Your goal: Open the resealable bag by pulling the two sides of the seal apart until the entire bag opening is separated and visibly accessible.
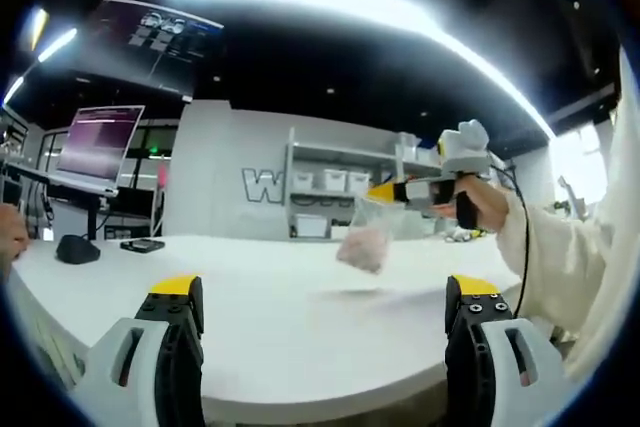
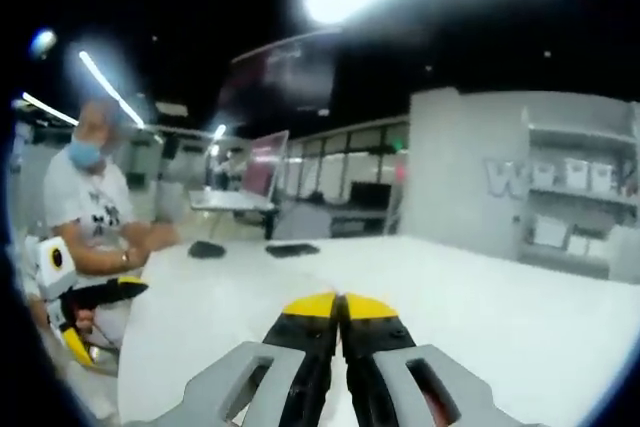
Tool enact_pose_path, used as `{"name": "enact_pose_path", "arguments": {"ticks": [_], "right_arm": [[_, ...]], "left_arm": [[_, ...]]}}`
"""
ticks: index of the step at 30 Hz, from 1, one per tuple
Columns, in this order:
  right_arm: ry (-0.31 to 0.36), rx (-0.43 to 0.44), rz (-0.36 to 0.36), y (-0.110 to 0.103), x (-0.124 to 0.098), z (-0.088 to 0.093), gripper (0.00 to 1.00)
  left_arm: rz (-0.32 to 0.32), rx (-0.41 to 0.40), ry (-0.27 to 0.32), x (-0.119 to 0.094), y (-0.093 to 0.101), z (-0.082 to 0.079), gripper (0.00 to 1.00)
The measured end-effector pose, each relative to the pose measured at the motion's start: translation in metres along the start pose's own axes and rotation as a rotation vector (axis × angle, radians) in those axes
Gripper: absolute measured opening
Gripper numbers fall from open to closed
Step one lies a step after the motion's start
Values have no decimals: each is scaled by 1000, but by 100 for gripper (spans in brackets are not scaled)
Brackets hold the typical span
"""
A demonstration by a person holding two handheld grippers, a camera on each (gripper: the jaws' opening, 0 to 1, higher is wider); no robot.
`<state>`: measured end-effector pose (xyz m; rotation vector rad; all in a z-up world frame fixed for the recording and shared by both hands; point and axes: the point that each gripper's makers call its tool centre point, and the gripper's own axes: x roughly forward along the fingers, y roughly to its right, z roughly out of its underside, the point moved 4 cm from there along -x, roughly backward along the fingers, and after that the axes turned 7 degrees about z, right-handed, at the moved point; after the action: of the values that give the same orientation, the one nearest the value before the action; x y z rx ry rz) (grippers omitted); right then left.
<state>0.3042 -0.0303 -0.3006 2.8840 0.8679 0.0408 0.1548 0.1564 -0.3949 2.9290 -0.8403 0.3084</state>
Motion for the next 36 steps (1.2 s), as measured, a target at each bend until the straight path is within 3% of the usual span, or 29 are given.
{"name": "enact_pose_path", "arguments": {"ticks": [22,31,36], "right_arm": [[-28,-86,26,6,13,1,0],[0,-175,50,4,18,-4,0],[24,-247,100,10,20,-6,0]], "left_arm": [[8,7,7,0,1,-4,99],[4,6,9,-1,-1,-4,99],[0,4,8,-2,-3,-3,99]]}}
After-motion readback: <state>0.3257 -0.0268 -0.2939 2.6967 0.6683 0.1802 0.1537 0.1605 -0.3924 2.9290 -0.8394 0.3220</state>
